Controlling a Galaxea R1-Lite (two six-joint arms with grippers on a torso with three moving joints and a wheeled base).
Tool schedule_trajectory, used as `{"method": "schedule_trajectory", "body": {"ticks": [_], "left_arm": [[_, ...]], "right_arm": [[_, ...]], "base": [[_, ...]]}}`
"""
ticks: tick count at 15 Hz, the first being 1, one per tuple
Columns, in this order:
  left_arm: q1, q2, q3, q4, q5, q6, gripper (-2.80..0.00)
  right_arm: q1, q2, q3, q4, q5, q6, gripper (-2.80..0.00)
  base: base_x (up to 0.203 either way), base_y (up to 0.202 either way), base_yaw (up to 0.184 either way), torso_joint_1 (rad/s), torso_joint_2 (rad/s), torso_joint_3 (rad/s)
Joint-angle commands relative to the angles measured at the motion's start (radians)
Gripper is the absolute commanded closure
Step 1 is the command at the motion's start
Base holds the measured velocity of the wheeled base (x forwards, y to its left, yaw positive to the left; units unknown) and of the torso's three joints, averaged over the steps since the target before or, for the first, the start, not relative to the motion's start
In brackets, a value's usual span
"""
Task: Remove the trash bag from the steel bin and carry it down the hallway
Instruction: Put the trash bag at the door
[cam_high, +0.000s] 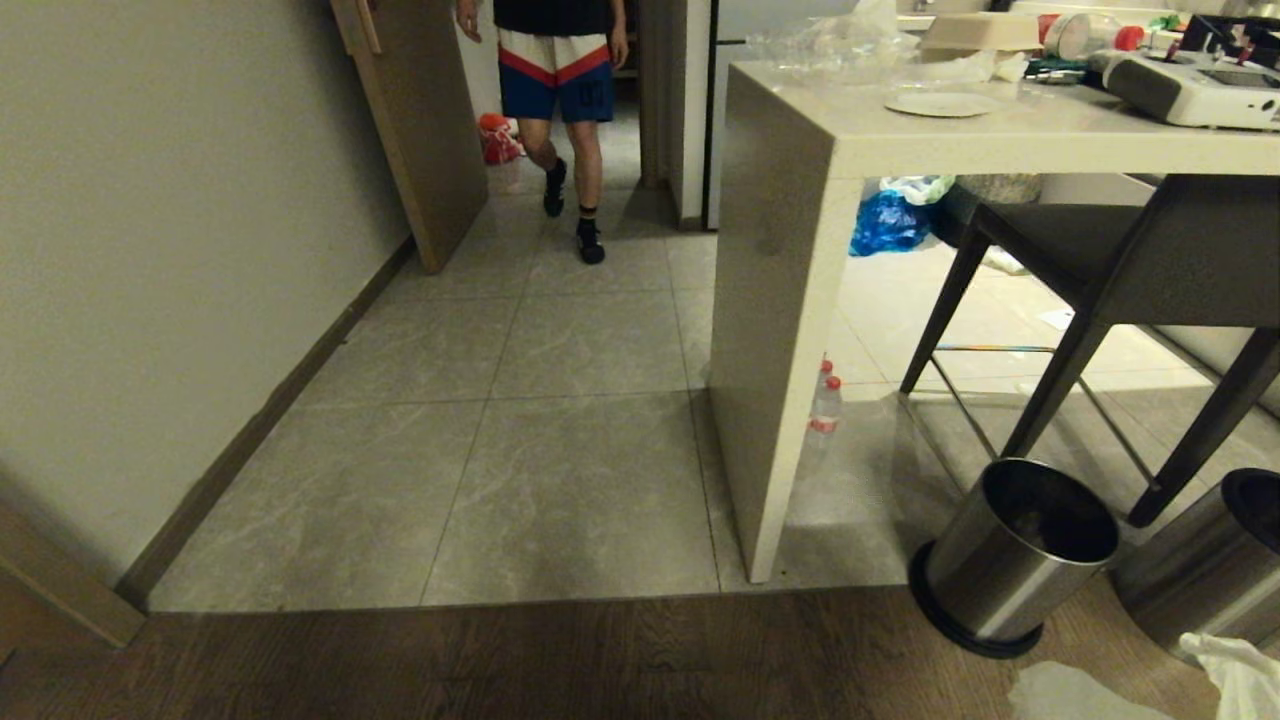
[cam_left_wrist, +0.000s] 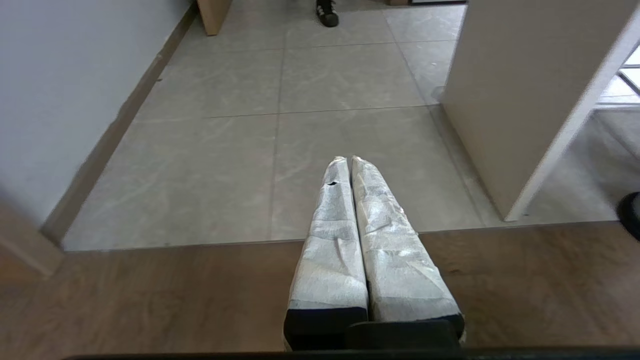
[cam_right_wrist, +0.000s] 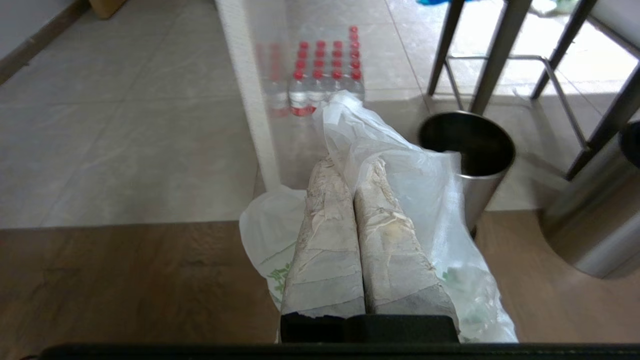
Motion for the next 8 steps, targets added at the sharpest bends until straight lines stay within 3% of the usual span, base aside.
{"method": "schedule_trajectory", "body": {"ticks": [1,8], "left_arm": [[0.001,0.001,0.0,0.0,0.0,-0.002,0.0],[0.002,0.001,0.0,0.0,0.0,-0.001,0.0]], "right_arm": [[0.0,0.001,0.0,0.0,0.0,-0.001,0.0],[0.0,0.003,0.0,0.0,0.0,-0.001,0.0]], "base": [[0.0,0.19,0.002,0.001,0.01,0.004],[0.0,0.194,0.001,0.002,0.0,0.003]]}}
